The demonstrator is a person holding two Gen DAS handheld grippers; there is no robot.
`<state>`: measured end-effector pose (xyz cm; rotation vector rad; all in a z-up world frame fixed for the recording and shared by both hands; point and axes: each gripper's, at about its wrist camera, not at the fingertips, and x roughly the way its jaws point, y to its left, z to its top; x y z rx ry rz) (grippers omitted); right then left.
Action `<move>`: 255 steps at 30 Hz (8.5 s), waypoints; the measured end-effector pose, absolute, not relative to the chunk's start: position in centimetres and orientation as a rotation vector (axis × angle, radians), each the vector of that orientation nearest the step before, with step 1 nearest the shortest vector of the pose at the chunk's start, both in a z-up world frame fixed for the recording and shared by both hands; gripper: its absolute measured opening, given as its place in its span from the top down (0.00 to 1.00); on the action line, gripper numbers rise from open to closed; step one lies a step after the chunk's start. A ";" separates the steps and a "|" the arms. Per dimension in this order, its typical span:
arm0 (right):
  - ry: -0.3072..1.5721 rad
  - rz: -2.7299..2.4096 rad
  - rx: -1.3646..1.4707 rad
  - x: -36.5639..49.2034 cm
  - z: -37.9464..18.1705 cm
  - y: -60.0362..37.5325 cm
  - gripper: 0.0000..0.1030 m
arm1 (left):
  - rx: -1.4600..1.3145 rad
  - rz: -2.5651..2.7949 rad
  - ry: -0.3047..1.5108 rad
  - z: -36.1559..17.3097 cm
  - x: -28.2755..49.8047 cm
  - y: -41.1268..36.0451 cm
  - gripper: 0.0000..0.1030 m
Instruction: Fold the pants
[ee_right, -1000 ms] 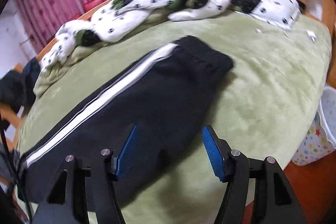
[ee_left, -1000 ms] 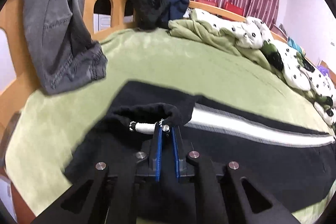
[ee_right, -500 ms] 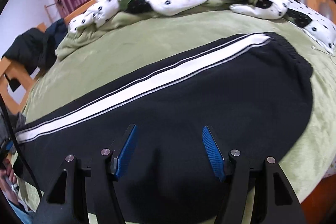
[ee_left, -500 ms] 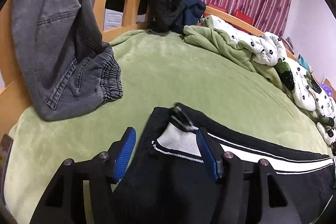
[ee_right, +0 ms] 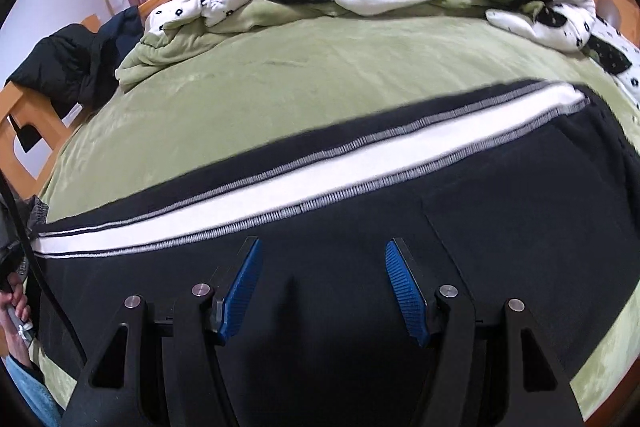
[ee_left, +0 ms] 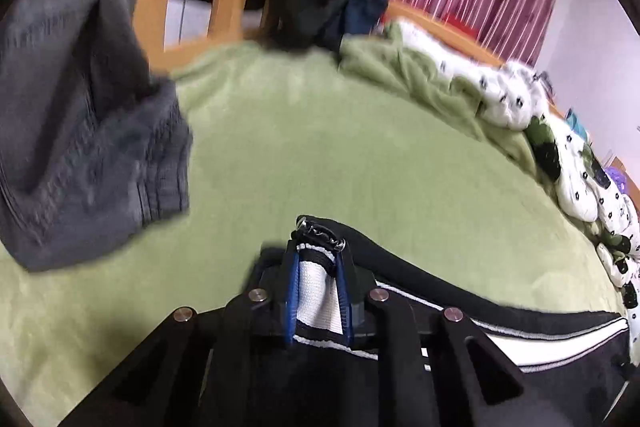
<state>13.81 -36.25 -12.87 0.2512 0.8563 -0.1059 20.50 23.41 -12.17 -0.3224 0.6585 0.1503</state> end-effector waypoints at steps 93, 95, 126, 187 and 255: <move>0.787 -0.156 0.263 5.0 -16.9 -37.1 0.38 | -0.784 -0.181 0.770 -19.7 2.8 12.8 0.46; 0.782 -0.167 0.254 4.9 -17.0 -37.0 0.38 | -0.746 -0.102 0.757 -19.5 3.2 13.2 0.68; 0.692 -0.189 0.229 1.8 -16.8 -36.9 0.36 | -0.366 0.347 0.706 -13.9 7.2 21.9 0.87; 0.858 0.177 0.472 6.9 -18.7 -30.7 0.60 | 0.064 -0.101 0.786 -16.8 2.4 0.3 0.41; 0.695 -0.338 0.672 6.0 -18.2 -65.1 0.41 | -0.192 -0.174 0.970 -14.4 13.8 -1.9 0.51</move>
